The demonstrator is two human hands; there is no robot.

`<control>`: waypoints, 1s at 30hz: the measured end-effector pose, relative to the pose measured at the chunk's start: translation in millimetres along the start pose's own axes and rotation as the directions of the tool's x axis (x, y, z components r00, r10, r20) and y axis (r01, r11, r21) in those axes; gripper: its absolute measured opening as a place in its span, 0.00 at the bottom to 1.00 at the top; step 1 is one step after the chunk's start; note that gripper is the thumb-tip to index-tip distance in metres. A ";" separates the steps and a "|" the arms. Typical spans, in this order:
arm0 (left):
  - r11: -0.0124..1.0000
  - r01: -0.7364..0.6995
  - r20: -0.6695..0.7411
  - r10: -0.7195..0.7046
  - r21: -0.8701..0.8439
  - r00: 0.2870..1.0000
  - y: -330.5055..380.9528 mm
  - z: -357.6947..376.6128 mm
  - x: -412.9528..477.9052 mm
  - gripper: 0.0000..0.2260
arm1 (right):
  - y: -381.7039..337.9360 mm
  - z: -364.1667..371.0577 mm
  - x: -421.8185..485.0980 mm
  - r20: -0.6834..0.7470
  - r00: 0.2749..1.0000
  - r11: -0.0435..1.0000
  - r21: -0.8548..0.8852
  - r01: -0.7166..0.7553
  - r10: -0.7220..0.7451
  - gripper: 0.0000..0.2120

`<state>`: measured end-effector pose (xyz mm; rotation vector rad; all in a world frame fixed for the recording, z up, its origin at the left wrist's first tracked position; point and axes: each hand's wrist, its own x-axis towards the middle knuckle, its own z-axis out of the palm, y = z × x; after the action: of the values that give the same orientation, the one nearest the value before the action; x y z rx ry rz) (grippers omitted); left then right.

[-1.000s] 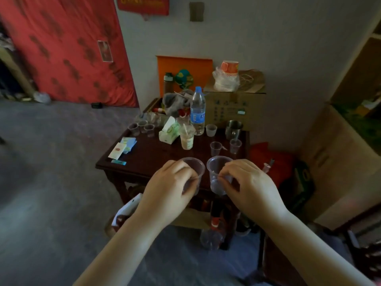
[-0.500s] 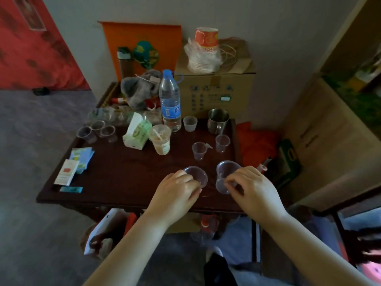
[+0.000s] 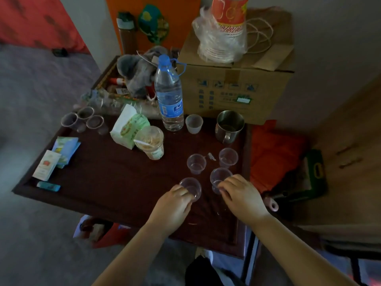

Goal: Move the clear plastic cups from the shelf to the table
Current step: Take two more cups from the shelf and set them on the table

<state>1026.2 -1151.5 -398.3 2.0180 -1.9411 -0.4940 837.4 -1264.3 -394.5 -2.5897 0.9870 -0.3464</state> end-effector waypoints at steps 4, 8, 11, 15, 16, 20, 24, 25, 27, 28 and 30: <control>0.994 0.110 0.064 -0.108 -0.027 0.992 -5.8 16.2 11.9 0.10 | 12.7 23.0 13.4 0.057 0.998 0.999 0.024 0.024 -0.025 0.05; 0.976 0.205 0.088 -0.199 -0.067 0.976 -8.7 25.7 18.4 0.14 | 23.5 41.5 21.6 0.112 0.993 0.999 0.027 0.044 -0.047 0.06; 0.968 0.235 0.088 -0.227 -0.093 0.970 -8.7 31.2 23.3 0.14 | 31.8 47.0 23.5 0.137 0.990 1.000 0.018 0.015 -0.017 0.09; 0.965 0.242 0.087 -0.233 -0.104 0.968 -11.4 39.8 29.7 0.13 | 39.1 49.0 21.4 0.146 0.989 1.000 -0.001 -0.022 0.022 0.11; 0.966 0.239 0.086 -0.230 -0.103 0.969 -12.5 41.3 31.1 0.13 | 40.2 49.6 20.8 0.149 0.988 1.000 -0.001 -0.025 0.025 0.12; 0.977 0.194 0.068 -0.188 -0.085 0.980 -12.7 43.2 35.0 0.13 | 43.2 51.7 18.4 0.153 0.988 1.000 -0.013 -0.010 0.012 0.13; 0.993 0.115 0.070 -0.115 -0.004 0.991 -14.5 41.5 31.2 0.15 | 43.2 54.0 16.7 0.139 0.990 0.999 -0.033 -0.017 0.021 0.15; 0.994 0.106 0.073 -0.106 0.003 0.992 -14.8 40.2 29.5 0.15 | 43.1 54.8 16.0 0.141 0.990 0.999 -0.031 -0.026 0.031 0.16; 0.997 0.083 0.083 -0.083 0.009 0.993 -14.8 37.4 26.5 0.16 | 41.8 55.9 14.1 0.145 0.988 0.999 -0.026 -0.044 0.048 0.16; 0.998 0.069 0.090 -0.070 0.012 0.993 -14.6 35.7 25.4 0.16 | 40.3 55.8 13.1 0.143 0.988 0.998 -0.031 -0.051 0.055 0.17; 0.999 0.043 0.102 -0.045 0.020 0.994 -13.7 32.4 23.2 0.17 | 36.0 54.7 10.5 0.136 0.988 0.997 -0.050 -0.066 0.072 0.18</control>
<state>1024.8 -1173.3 -434.4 2.0882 -1.9694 -0.6040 842.5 -1283.8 -457.7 -2.5720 1.0436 -0.1274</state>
